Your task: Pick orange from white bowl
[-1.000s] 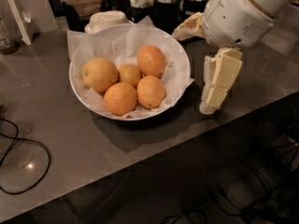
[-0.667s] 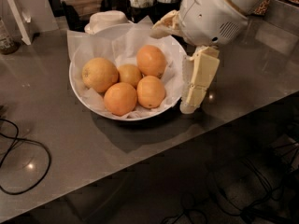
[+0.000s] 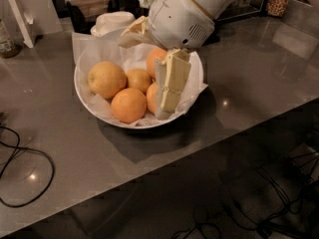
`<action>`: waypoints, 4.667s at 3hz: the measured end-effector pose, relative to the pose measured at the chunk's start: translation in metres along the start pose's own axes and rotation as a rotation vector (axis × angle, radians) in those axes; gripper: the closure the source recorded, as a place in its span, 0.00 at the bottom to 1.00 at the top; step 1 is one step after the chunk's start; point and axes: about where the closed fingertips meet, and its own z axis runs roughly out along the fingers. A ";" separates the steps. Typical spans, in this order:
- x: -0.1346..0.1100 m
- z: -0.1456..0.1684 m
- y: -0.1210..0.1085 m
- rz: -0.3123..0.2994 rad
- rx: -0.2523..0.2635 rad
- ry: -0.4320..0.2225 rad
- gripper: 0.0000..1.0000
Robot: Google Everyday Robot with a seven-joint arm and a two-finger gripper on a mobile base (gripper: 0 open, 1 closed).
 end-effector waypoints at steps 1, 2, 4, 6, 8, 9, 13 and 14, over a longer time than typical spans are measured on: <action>-0.024 0.021 -0.012 -0.031 -0.099 -0.133 0.00; -0.050 0.035 -0.020 -0.080 -0.149 -0.219 0.00; -0.080 0.053 -0.053 -0.165 -0.157 -0.276 0.00; -0.072 0.053 -0.059 -0.153 -0.117 -0.291 0.00; -0.028 0.056 -0.095 -0.152 -0.121 -0.355 0.00; -0.028 0.056 -0.095 -0.152 -0.121 -0.356 0.00; -0.017 0.066 -0.099 -0.100 -0.124 -0.359 0.14; -0.003 0.074 -0.100 -0.059 -0.122 -0.370 0.16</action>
Offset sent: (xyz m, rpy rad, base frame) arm -0.0190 0.0860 0.0090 0.2020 0.2168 0.3018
